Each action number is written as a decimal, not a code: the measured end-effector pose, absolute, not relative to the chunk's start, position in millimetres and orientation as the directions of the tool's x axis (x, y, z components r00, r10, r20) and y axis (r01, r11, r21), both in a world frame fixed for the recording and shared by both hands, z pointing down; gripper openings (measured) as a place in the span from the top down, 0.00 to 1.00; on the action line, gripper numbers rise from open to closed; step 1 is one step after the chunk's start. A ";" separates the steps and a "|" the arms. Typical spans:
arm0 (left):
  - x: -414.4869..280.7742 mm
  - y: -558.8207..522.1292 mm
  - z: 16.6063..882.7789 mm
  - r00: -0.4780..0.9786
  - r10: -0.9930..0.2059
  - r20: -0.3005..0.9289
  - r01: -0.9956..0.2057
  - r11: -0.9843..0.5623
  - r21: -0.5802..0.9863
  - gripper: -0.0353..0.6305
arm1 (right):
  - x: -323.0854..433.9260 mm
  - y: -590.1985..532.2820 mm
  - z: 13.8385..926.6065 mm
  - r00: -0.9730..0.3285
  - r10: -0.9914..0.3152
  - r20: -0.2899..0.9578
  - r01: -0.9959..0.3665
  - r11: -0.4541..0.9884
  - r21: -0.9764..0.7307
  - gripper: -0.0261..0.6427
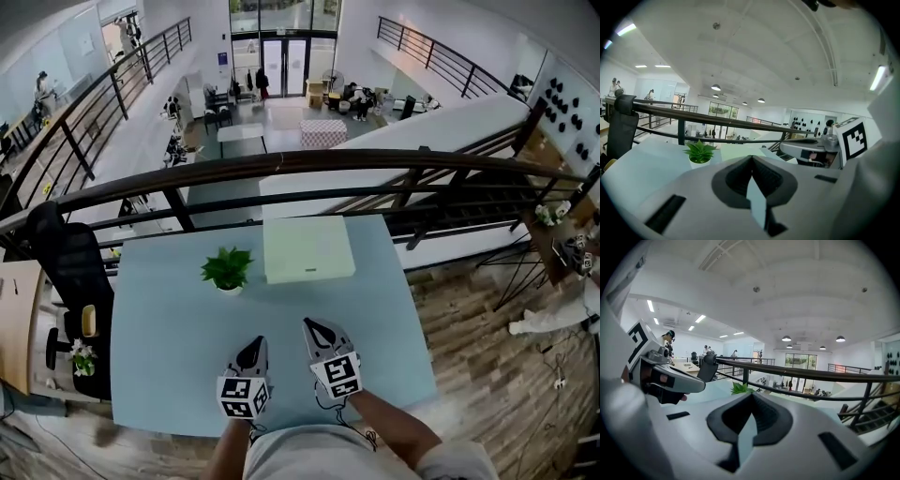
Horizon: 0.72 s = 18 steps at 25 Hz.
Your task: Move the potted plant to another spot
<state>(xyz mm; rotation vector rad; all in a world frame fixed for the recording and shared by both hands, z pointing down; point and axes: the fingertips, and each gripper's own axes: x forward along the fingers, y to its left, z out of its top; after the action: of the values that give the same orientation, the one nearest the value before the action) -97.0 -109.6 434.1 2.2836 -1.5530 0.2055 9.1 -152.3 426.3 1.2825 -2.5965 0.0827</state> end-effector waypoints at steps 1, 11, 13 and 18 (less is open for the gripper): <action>-96.7 -109.9 428.9 0.380 -0.870 0.315 -0.921 -0.323 0.218 0.93 | 10.4 -154.0 421.0 -0.584 -0.778 0.231 -0.789 0.611 0.063 0.96; -109.8 -124.4 365.7 0.331 -0.923 0.197 -0.942 -0.313 0.121 0.93 | 15.6 -170.6 355.8 -0.579 -0.810 0.095 -0.808 0.586 0.067 0.96; -113.0 -131.0 351.2 0.322 -0.931 0.170 -0.947 -0.313 0.075 0.93 | 12.8 -174.6 343.6 -0.580 -0.812 0.066 -0.806 0.583 0.097 0.96; -114.3 -142.7 324.8 0.330 -0.937 0.118 -0.943 -0.320 0.092 0.93 | 10.2 -176.4 321.0 -0.574 -0.819 0.018 -0.811 0.571 0.130 0.96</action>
<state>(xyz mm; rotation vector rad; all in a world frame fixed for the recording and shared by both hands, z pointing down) -114.3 -142.7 324.8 2.4406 -1.7383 0.0645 10.2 -176.4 321.0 1.4117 -2.7162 -0.1649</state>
